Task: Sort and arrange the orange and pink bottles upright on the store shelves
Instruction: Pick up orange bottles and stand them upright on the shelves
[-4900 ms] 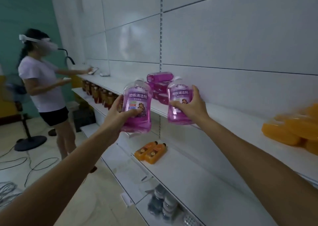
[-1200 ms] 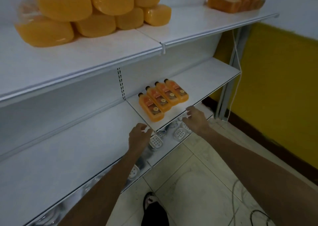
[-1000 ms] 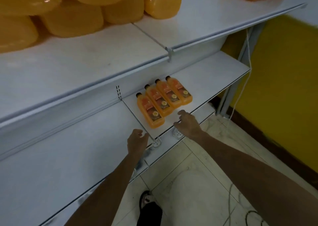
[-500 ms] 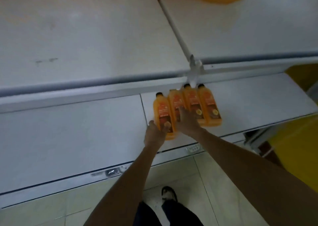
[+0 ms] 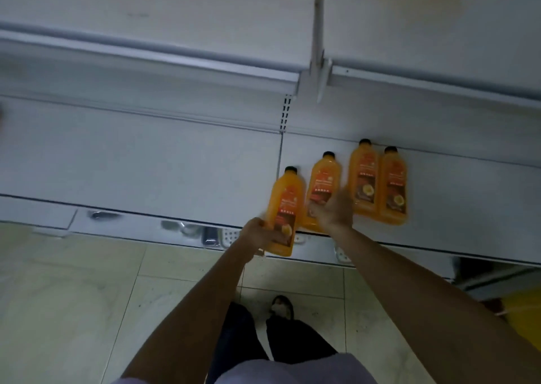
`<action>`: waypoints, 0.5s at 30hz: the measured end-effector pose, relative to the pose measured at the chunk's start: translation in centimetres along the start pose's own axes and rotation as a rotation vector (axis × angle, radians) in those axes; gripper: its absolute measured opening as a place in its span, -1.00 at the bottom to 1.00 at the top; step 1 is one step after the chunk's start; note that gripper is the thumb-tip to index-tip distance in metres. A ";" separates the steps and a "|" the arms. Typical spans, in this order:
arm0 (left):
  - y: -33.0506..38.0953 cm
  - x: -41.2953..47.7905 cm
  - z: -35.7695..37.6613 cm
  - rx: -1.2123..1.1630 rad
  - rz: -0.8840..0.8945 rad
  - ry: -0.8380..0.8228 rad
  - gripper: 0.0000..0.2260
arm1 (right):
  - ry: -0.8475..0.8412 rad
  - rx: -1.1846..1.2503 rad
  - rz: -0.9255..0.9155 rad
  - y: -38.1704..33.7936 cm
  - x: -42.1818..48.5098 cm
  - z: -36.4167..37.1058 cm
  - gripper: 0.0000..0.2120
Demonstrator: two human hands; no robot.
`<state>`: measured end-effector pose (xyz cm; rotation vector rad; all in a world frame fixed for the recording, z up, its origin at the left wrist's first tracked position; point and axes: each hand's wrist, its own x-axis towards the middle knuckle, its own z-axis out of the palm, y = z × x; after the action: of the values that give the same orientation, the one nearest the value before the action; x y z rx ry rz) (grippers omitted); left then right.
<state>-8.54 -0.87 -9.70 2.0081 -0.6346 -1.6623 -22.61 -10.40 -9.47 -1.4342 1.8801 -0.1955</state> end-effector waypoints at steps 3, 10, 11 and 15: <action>-1.8 -1.3 -1.0 -0.167 -0.049 -0.146 -0.50 | -0.223 0.029 0.109 -0.5 0.2 0.1 -0.39; -7.0 -5.7 -6.1 -0.416 0.067 0.028 -0.35 | -0.257 0.088 0.011 -5.6 -3.9 5.0 -0.21; -8.2 -6.6 -7.1 -0.452 0.070 0.110 -0.33 | -0.294 0.093 -0.025 -7.1 -5.0 5.9 -0.25; -12.0 -10.6 -12.9 -0.568 0.118 0.426 -0.46 | -0.445 0.134 -0.168 -13.0 -9.8 10.9 -0.44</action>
<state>3.09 15.75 -6.59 1.7701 -0.1027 -1.1221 -4.82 -3.07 -5.66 -1.4081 1.3638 -0.0721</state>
